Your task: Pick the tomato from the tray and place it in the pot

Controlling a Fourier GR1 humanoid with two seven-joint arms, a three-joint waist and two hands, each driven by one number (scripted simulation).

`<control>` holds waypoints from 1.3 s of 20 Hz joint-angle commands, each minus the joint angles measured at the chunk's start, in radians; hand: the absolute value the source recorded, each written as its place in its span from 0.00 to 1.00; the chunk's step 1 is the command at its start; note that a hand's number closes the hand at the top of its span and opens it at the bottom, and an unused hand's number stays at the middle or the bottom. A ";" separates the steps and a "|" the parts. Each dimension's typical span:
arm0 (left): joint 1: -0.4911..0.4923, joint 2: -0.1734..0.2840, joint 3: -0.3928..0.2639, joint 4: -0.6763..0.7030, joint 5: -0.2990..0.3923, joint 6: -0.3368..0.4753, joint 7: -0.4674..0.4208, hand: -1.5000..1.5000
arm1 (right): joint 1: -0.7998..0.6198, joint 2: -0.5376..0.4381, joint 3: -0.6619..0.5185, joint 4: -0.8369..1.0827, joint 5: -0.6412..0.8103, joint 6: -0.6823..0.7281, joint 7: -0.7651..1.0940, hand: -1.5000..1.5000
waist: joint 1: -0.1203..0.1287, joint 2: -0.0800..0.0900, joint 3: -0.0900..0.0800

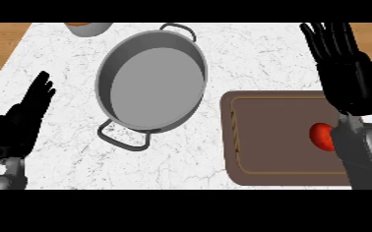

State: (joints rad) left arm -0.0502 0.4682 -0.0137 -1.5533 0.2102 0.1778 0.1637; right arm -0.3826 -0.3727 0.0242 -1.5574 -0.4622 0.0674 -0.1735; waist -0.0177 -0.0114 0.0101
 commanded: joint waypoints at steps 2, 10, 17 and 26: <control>-0.006 -0.066 -0.055 -0.035 0.041 -0.033 0.021 0.50 | 0.167 -0.038 -0.125 0.076 0.035 -0.118 -0.008 0.00 | -0.027 0.011 -0.009; 0.032 -0.183 -0.172 -0.092 0.141 -0.122 0.030 0.50 | 0.462 -0.143 -0.218 0.476 0.252 -0.506 0.297 0.00 | -0.056 0.052 -0.018; 0.054 -0.179 -0.208 -0.117 0.170 -0.174 0.088 0.50 | 0.486 -0.280 -0.045 0.302 0.444 -0.576 0.659 0.00 | 0.015 0.008 -0.016; 0.046 -0.231 -0.239 -0.079 0.120 -0.153 0.065 0.50 | 0.549 -0.540 -0.114 -0.198 0.312 -0.377 1.229 0.00 | -0.015 0.003 -0.015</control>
State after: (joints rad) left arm -0.0221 0.2601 -0.2253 -1.6586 0.3401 0.0301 0.2311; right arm 0.1261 -0.8177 -0.0524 -1.5782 -0.0842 -0.3881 0.8534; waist -0.0212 -0.0080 -0.0028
